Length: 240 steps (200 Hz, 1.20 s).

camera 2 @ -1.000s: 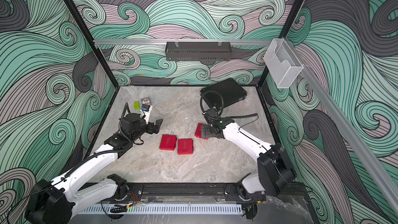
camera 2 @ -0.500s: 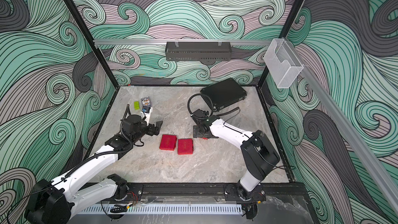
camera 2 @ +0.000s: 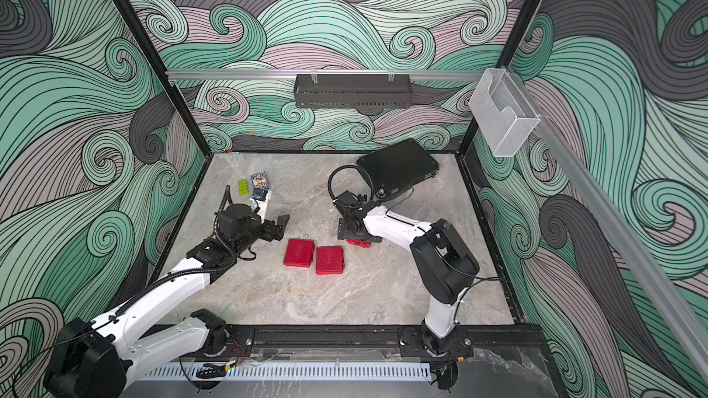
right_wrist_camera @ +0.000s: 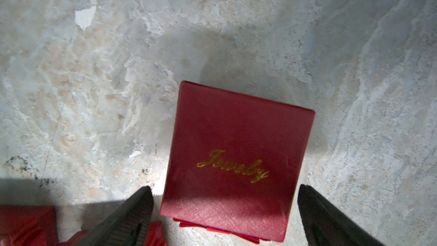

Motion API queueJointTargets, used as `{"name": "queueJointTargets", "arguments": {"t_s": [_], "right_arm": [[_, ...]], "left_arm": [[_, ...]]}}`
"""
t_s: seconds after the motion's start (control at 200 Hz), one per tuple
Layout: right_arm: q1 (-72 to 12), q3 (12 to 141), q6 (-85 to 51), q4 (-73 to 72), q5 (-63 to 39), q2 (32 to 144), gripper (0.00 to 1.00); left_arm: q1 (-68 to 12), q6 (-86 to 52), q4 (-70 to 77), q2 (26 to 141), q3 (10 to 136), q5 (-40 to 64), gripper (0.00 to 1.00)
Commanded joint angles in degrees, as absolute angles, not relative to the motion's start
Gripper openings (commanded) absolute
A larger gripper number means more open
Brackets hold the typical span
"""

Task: Take the necklace out of the lift-off lid jewelry box
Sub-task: Pick up the jewelry box from the center of the board.

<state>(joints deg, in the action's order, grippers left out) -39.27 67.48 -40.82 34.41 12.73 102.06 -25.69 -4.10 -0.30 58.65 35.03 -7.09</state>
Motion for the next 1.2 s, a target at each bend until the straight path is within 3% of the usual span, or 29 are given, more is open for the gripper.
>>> {"name": "queueJointTargets", "arguments": {"t_s": [0.0,0.495,0.906,1.196], "right_arm": [[-38.44,68.1,-41.91,33.92,14.38,102.57,0.99],[-35.62,68.53,-39.57,32.45,11.57,105.6,0.99],[-35.33,71.34,-22.15,36.28,9.58,106.04,0.91],[-35.35,72.65,-13.2,40.87,6.12,104.96,0.94]], "left_arm": [[-26.1,-4.66,-1.02,58.36,35.24,-7.88,0.96],[-26.06,-4.31,-1.0,59.24,35.32,-8.34,0.97],[-26.1,-4.46,-0.88,60.38,35.59,-8.0,0.97],[-26.1,-4.4,-1.14,60.56,35.68,-7.87,0.97]]}}
